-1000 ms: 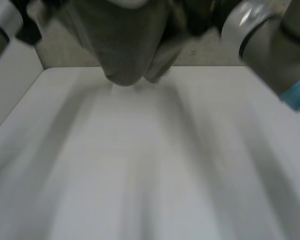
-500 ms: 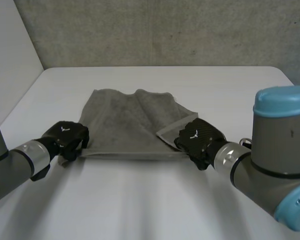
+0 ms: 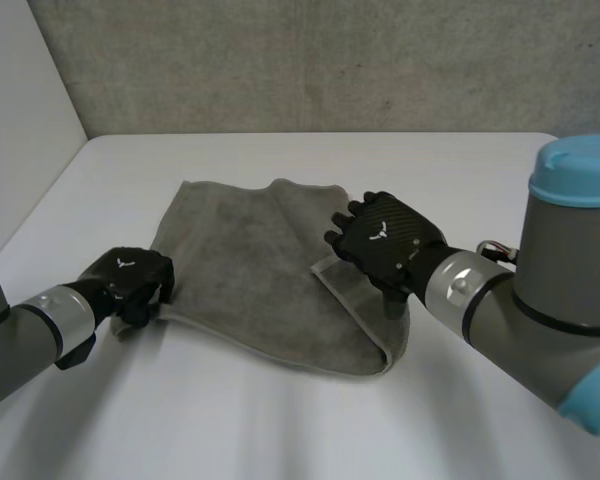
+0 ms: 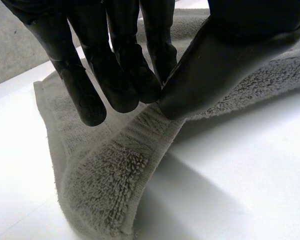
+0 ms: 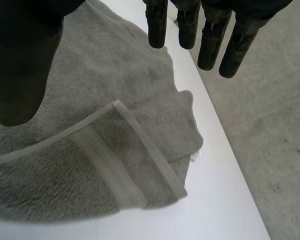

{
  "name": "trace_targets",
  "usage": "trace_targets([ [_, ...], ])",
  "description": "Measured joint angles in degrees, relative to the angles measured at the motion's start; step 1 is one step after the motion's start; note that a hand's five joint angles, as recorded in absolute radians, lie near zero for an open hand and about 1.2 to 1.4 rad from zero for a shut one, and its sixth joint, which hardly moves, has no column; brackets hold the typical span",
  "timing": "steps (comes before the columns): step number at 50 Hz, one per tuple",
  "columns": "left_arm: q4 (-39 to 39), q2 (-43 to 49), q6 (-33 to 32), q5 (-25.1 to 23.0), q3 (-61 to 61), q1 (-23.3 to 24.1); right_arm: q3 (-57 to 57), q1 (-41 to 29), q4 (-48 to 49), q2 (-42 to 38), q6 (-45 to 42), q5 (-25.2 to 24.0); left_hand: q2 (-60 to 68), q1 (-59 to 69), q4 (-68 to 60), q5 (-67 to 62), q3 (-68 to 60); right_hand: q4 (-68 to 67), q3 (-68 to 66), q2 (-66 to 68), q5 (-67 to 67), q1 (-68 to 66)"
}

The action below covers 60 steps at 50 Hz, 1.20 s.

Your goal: Fold the towel.

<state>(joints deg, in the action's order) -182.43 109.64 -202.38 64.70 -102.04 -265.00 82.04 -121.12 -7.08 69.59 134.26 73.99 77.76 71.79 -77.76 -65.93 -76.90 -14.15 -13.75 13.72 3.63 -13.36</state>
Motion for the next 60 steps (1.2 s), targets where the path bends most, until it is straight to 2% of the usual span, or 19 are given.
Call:
trace_targets([
  [9, -0.03, -2.77, -0.02, -1.02, -1.15, -0.47, -10.86, -0.85, 0.04, -9.60, -3.78, -2.41, 0.00, 0.00, 0.00, 0.00, 0.00, 0.00, 0.00, 0.00, 0.00, 0.00],
  [21, 0.06, -6.03, 0.36, -4.30, -1.89, -2.04, -27.50, -2.74, -5.50, -25.13, -12.66, -0.58, 0.00, 0.00, -0.01, 0.00, 0.00, 0.00, 0.00, 0.00, 0.00, -0.01],
  [29, 0.01, -6.72, 0.87, -4.54, -2.09, -2.15, -33.88, -3.00, -9.40, -31.49, -14.27, 0.09, 0.00, 0.00, -0.02, 0.00, 0.00, -1.53, -1.86, 1.88, 2.34, -2.44],
  [45, -0.03, -6.61, 0.94, -4.49, -2.03, -2.40, -36.88, -3.07, -9.72, -34.37, -15.20, 1.62, 0.00, 0.00, -0.22, 0.00, 0.00, -13.77, -14.04, 13.92, 14.59, -14.10],
  [60, -0.12, -6.55, 0.94, -4.49, -2.02, -2.46, -36.20, -3.08, -9.71, -34.39, -15.13, 1.59, 0.00, 0.00, -0.22, 0.00, 0.00, -15.06, -15.53, 15.38, 15.97, -16.17],
])
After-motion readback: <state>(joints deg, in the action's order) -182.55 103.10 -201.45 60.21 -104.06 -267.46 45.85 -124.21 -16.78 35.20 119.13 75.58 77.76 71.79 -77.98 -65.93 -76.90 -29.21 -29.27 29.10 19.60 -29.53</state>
